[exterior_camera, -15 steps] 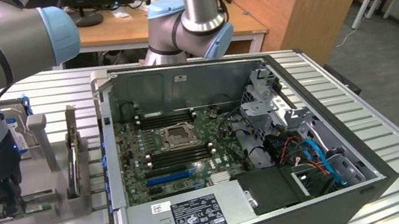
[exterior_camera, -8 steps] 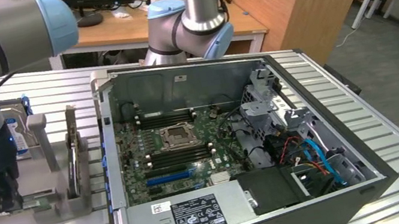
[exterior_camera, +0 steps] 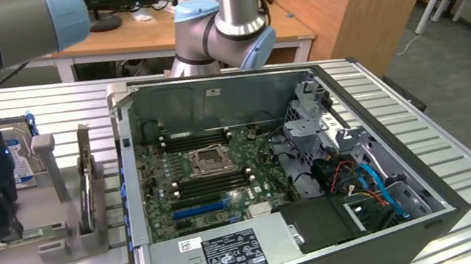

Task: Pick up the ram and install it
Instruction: 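Pick up the ram and move it above insertion slot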

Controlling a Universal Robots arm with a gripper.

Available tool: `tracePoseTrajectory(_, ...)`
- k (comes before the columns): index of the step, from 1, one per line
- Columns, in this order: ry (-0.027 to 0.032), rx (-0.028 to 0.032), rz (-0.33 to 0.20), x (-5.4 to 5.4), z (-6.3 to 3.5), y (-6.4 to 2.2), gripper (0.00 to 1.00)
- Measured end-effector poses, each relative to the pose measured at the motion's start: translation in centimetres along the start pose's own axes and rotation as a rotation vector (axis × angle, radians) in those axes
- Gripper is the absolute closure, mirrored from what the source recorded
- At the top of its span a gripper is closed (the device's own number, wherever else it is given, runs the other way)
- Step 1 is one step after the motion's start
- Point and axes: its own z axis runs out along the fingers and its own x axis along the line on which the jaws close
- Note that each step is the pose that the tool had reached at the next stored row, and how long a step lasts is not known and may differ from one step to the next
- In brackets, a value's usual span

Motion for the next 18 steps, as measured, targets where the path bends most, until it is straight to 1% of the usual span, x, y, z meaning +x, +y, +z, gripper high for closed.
tracePoseTrajectory(5,0.0010,-0.0001,0.000,0.0,-1.36,0.04,0.88)
tracePoseTrajectory(11,0.0020,-0.0001,0.000,-0.1,-3.31,0.10,0.88)
tracePoseTrajectory(18,0.0022,-0.0001,-0.001,-0.1,-5.15,0.16,0.88)
